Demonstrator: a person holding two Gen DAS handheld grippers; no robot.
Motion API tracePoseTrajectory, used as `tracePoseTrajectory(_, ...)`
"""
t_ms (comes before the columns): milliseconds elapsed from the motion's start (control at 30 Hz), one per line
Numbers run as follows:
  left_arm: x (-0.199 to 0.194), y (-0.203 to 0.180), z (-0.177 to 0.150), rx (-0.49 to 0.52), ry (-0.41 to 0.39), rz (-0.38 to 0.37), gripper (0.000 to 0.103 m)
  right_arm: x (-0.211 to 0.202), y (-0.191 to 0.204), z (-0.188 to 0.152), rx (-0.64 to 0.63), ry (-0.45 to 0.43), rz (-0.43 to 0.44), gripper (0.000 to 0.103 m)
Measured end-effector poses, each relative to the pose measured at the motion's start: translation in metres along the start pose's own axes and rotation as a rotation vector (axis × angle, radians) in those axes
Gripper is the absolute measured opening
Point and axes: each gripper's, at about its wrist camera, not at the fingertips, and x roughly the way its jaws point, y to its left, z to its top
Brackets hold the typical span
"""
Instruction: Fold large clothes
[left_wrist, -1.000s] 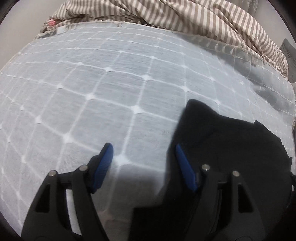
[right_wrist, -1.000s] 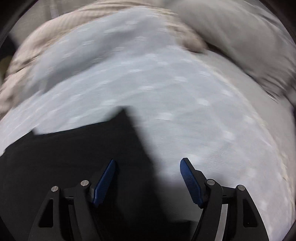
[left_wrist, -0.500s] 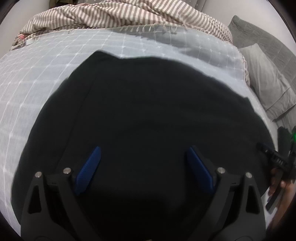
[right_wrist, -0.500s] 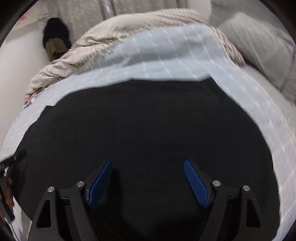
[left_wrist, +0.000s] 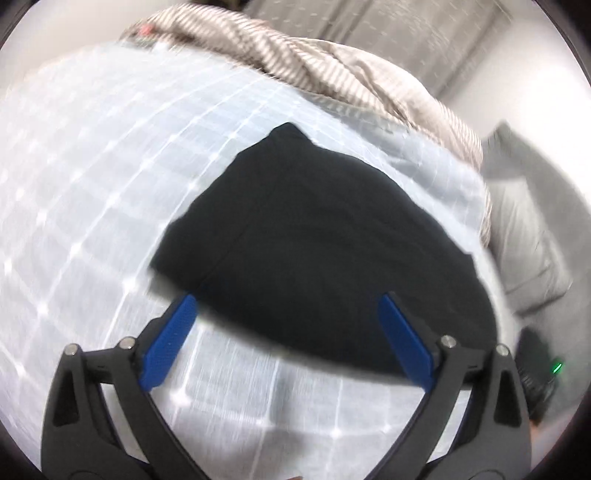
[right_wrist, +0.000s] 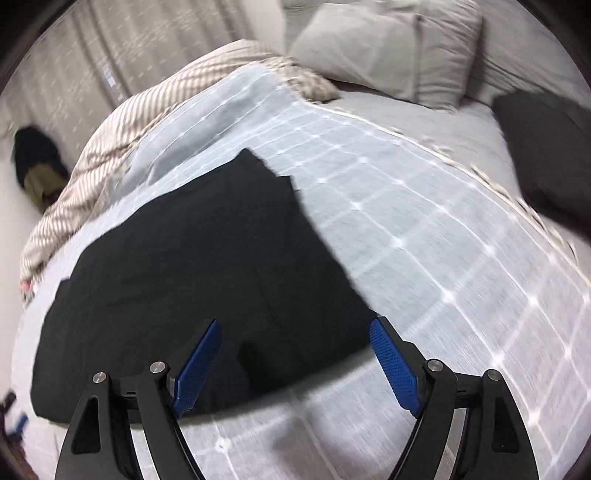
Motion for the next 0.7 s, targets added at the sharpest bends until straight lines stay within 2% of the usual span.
tracePoseTrajectory(67,0.008,0.021,-0.006,-0.085,0.033,-0.021,0.099,-0.005,-0.013,-0.006,0.071,0.008,-0.008,0.084)
tracePoseTrajectory(200,0.039,0.054,-0.012,-0.297,0.071,-0.147,0.097,0.009,-0.035,-0.009,0.248,0.043,0.035,0.084)
tracePoseTrajectory(300,0.065,0.061,-0.013,-0.384,0.048,-0.214,0.084,0.03,-0.042,-0.009,0.322,0.076,0.179,0.084)
tracePoseTrajectory(367,0.076,0.065,-0.013,-0.445,-0.002,-0.246,0.075,0.04,-0.042,-0.013,0.374,0.066,0.275,0.081)
tracePoseTrajectory(467,0.087,0.068,-0.008,-0.539,-0.062,-0.241,0.057,0.051,-0.044,-0.005,0.391,0.035,0.34,0.059)
tracePoseTrajectory(533,0.091,0.073,-0.01,-0.61,-0.068,-0.256,0.037,0.054,-0.048,-0.003,0.396,0.03,0.385,0.044)
tracePoseTrajectory(567,0.09,0.073,-0.008,-0.62,-0.07,-0.26,0.033,0.052,-0.049,-0.002,0.395,0.029,0.405,0.041)
tracePoseTrajectory(633,0.072,0.06,-0.006,-0.565,-0.115,-0.259,0.026,0.039,-0.048,0.0,0.386,0.004,0.442,0.032)
tracePoseTrajectory(700,0.049,0.047,-0.005,-0.51,-0.157,-0.265,0.025,0.015,-0.04,0.009,0.336,-0.056,0.478,0.03)
